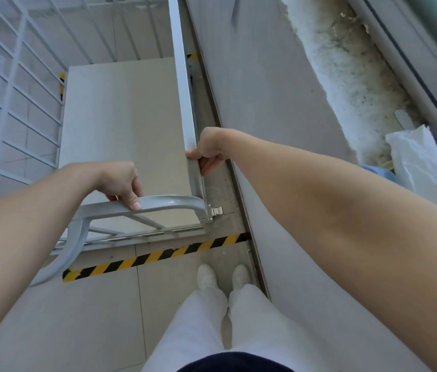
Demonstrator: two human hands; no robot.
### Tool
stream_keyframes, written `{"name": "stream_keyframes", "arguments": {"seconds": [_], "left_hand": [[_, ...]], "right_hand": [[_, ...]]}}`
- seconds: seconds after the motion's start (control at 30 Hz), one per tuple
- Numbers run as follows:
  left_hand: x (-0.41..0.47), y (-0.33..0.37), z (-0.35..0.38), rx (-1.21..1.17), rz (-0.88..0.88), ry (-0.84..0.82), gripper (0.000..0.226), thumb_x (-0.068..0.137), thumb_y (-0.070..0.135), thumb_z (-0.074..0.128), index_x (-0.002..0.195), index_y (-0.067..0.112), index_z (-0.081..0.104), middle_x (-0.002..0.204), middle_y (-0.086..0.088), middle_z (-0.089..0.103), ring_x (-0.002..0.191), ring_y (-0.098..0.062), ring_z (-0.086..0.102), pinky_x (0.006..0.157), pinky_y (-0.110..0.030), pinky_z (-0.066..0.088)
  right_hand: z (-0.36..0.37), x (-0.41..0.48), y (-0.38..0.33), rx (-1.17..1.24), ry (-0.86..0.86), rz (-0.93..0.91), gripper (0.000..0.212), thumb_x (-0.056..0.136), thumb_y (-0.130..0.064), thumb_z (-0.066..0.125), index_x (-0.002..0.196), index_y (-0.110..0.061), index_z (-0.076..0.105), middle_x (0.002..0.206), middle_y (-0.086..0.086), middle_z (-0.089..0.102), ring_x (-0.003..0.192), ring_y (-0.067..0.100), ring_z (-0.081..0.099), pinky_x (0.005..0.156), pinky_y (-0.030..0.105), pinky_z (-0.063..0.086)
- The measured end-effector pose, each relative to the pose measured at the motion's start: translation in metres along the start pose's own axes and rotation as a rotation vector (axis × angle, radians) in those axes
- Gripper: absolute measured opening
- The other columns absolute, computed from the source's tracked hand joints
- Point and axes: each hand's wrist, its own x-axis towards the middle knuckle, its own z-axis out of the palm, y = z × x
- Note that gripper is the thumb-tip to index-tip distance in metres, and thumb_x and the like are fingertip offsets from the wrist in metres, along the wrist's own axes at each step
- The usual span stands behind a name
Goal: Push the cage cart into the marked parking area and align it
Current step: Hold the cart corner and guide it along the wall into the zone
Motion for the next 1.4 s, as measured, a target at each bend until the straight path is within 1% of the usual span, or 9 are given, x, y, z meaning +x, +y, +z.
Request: {"name": "stream_keyframes", "arguments": {"seconds": [0.1, 0.23, 0.43, 0.57, 0.77, 1.07, 1.13, 1.23, 1.4], "left_hand": [[-0.005, -0.008, 0.001, 0.013, -0.007, 0.013, 0.022, 0.067, 0.009, 0.082, 0.088, 0.008, 0.076, 0.087, -0.014, 0.075, 0.086, -0.031, 0.071, 0.076, -0.037, 0.059], [-0.007, -0.012, 0.005, 0.000, 0.006, 0.042, 0.021, 0.070, 0.018, 0.080, 0.089, 0.009, 0.076, 0.089, -0.011, 0.075, 0.085, -0.028, 0.070, 0.075, -0.034, 0.058], [-0.005, -0.010, 0.015, 0.004, 0.098, 0.122, 0.013, 0.077, 0.029, 0.074, 0.086, 0.020, 0.076, 0.090, -0.001, 0.075, 0.087, -0.020, 0.068, 0.079, -0.032, 0.053], [-0.005, -0.008, 0.014, 0.023, 0.116, 0.118, 0.016, 0.078, 0.028, 0.073, 0.090, 0.017, 0.076, 0.092, -0.004, 0.074, 0.087, -0.021, 0.067, 0.079, -0.033, 0.053], [-0.006, -0.005, 0.012, 0.016, 0.122, 0.097, 0.012, 0.077, 0.026, 0.075, 0.085, 0.017, 0.074, 0.084, -0.006, 0.072, 0.073, -0.020, 0.064, 0.065, -0.027, 0.051], [-0.003, -0.002, 0.007, 0.002, 0.114, 0.036, 0.007, 0.076, 0.019, 0.075, 0.081, 0.015, 0.073, 0.073, -0.006, 0.069, 0.073, -0.024, 0.066, 0.060, -0.028, 0.056], [-0.004, -0.001, 0.007, -0.002, 0.116, 0.029, 0.008, 0.076, 0.018, 0.075, 0.083, 0.013, 0.073, 0.076, -0.007, 0.070, 0.076, -0.026, 0.067, 0.065, -0.031, 0.058], [-0.004, 0.000, 0.007, 0.005, 0.123, 0.028, 0.008, 0.077, 0.020, 0.075, 0.082, 0.015, 0.073, 0.078, -0.005, 0.071, 0.076, -0.025, 0.068, 0.063, -0.030, 0.057], [-0.001, 0.001, 0.008, 0.021, 0.136, 0.044, 0.002, 0.078, 0.020, 0.073, 0.077, 0.019, 0.072, 0.073, 0.001, 0.069, 0.069, -0.017, 0.064, 0.060, -0.023, 0.049]], "right_hand": [[0.008, -0.001, -0.008, -0.041, -0.018, -0.003, 0.043, 0.096, -0.035, 0.050, 0.081, 0.004, 0.059, 0.098, 0.018, 0.069, 0.087, 0.025, 0.069, 0.081, 0.034, 0.057], [0.012, -0.003, -0.013, -0.079, -0.011, 0.012, 0.042, 0.096, -0.035, 0.050, 0.083, 0.004, 0.059, 0.080, 0.013, 0.067, 0.067, 0.018, 0.065, 0.071, 0.029, 0.057], [0.022, -0.002, -0.018, -0.054, 0.017, 0.018, 0.038, 0.097, -0.032, 0.049, 0.088, 0.003, 0.059, 0.083, 0.013, 0.067, 0.068, 0.019, 0.064, 0.077, 0.034, 0.056], [0.020, -0.006, -0.019, -0.039, 0.015, 0.041, 0.041, 0.097, -0.032, 0.049, 0.106, 0.006, 0.060, 0.103, 0.017, 0.069, 0.074, 0.020, 0.065, 0.084, 0.037, 0.055], [0.019, -0.009, -0.023, -0.074, -0.006, 0.084, 0.039, 0.098, -0.032, 0.045, 0.085, 0.003, 0.057, 0.080, 0.011, 0.064, 0.067, 0.015, 0.063, 0.066, 0.024, 0.055], [0.013, -0.006, -0.030, -0.092, -0.089, 0.158, 0.038, 0.098, -0.029, 0.045, 0.085, 0.005, 0.056, 0.069, 0.012, 0.067, 0.069, 0.016, 0.063, 0.052, 0.022, 0.056], [0.011, -0.005, -0.031, -0.101, -0.099, 0.166, 0.036, 0.099, -0.027, 0.045, 0.085, 0.005, 0.056, 0.065, 0.012, 0.068, 0.069, 0.017, 0.063, 0.054, 0.023, 0.056], [0.009, -0.004, -0.034, -0.095, -0.112, 0.176, 0.031, 0.099, -0.023, 0.045, 0.093, 0.006, 0.057, 0.082, 0.014, 0.064, 0.077, 0.018, 0.065, 0.061, 0.024, 0.056], [0.008, -0.003, -0.034, -0.089, -0.110, 0.178, 0.030, 0.100, -0.019, 0.044, 0.093, 0.008, 0.056, 0.083, 0.015, 0.062, 0.087, 0.022, 0.063, 0.090, 0.031, 0.053]]}}
